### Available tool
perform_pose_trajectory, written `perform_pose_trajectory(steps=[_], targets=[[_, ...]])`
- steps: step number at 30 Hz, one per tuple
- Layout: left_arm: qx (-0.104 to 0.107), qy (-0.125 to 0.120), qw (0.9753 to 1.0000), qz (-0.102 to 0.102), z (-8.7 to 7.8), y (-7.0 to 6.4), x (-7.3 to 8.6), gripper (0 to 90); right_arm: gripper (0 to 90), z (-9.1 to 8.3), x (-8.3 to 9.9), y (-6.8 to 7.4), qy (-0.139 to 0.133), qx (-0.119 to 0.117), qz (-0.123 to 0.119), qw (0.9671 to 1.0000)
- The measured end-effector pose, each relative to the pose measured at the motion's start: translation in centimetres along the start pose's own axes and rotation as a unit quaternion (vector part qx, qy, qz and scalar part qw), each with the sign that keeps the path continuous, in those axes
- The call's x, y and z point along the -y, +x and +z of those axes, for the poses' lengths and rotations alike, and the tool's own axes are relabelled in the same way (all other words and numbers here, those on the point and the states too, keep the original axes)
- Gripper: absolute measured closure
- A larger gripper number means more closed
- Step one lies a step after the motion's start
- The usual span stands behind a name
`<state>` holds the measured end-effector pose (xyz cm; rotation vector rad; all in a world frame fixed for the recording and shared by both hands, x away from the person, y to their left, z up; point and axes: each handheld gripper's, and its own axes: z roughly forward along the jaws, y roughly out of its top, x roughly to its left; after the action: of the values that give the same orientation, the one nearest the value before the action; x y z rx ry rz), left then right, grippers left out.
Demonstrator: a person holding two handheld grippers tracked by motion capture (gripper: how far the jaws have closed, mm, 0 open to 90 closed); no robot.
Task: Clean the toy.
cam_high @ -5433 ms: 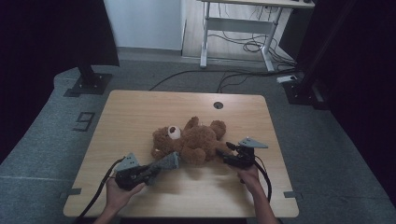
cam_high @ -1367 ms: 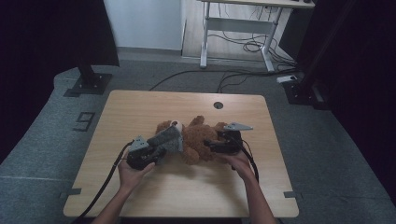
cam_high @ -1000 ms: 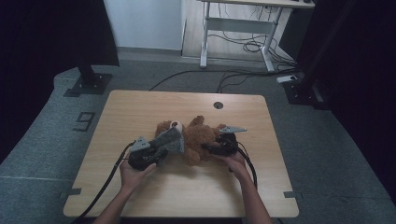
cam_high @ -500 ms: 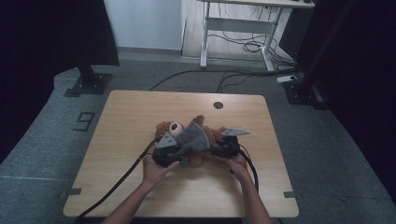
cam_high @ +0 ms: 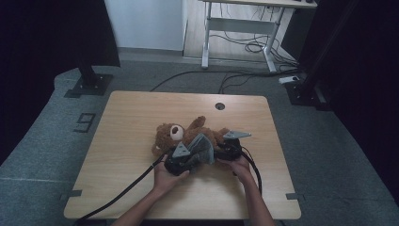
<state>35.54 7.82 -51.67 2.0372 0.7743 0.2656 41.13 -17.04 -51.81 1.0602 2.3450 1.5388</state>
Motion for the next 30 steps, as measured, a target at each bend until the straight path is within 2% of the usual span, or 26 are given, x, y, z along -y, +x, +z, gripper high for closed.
perform_pose_trajectory(steps=[2, 5, 6, 8, 12, 14, 16, 19, 21, 22, 23, 24, 26, 27, 30], targets=[[-0.008, -0.008, 0.9999, -0.013, -1.4, 1.1, 0.9, 76.1, 61.0, 0.0, 0.1, -0.1, -0.002, -0.006, -0.002, 1.0], [-0.02, -0.017, 0.9994, -0.023, -2.9, 2.0, 1.7, 76.1, 61.2, -0.1, 0.2, -0.2, -0.003, -0.012, -0.008, 0.9999], [-0.02, -0.017, 0.9994, -0.023, -2.9, 2.0, 1.7, 76.2, 61.2, -0.1, 0.2, -0.2, -0.003, -0.012, -0.008, 0.9999], [-0.031, -0.024, 0.9987, -0.034, -4.3, 2.9, 2.5, 76.2, 61.4, -0.1, 0.3, -0.2, -0.005, -0.015, -0.013, 0.9998], [-0.053, -0.026, 0.997, -0.049, -6.0, 4.4, 3.9, 76.3, 61.4, -0.1, 0.3, -0.2, -0.007, -0.015, -0.017, 0.9997], [-0.064, -0.028, 0.996, -0.057, -6.9, 5.0, 4.4, 76.2, 61.4, -0.1, 0.3, -0.3, -0.009, -0.016, -0.016, 0.9997], [-0.066, -0.032, 0.9957, -0.057, -7.2, 5.0, 4.4, 76.3, 61.4, 0.0, 0.3, -0.3, -0.01, -0.017, -0.016, 0.9997], [-0.061, -0.041, 0.9958, -0.055, -7.3, 4.7, 4.1, 76.2, 61.4, 0.0, 0.3, -0.4, -0.01, -0.018, -0.015, 0.9997], [-0.05, -0.05, 0.9966, -0.043, -7.2, 4.0, 3.5, 76.2, 61.5, 0.0, 0.3, -0.4, -0.01, -0.018, -0.016, 0.9997], [-0.034, -0.059, 0.9973, -0.028, -6.9, 3.0, 2.6, 76.2, 61.5, 0.0, 0.3, -0.4, -0.01, -0.019, -0.017, 0.9996], [-0.029, -0.064, 0.9973, -0.021, -6.7, 2.5, 1.9, 76.1, 61.4, 0.0, 0.3, -0.4, -0.01, -0.019, -0.018, 0.9996], [-0.029, -0.064, 0.9973, -0.021, -6.7, 2.5, 1.9, 76.1, 61.4, 0.0, 0.3, -0.4, -0.01, -0.019, -0.018, 0.9996], [-0.016, -0.068, 0.9975, -0.008, -6.0, 1.5, 0.5, 76.1, 61.4, 0.0, 0.3, -0.3, -0.009, -0.019, -0.02, 0.9996], [-0.008, -0.063, 0.9979, 0.008, -4.8, 0.4, -0.8, 76.0, 61.4, 0.0, 0.3, -0.3, -0.009, -0.018, -0.02, 0.9996], [-0.001, -0.046, 0.9986, 0.025, -2.3, -0.7, -2.0, 75.9, 61.4, 0.0, 0.3, -0.2, -0.008, -0.017, -0.02, 0.9996]])
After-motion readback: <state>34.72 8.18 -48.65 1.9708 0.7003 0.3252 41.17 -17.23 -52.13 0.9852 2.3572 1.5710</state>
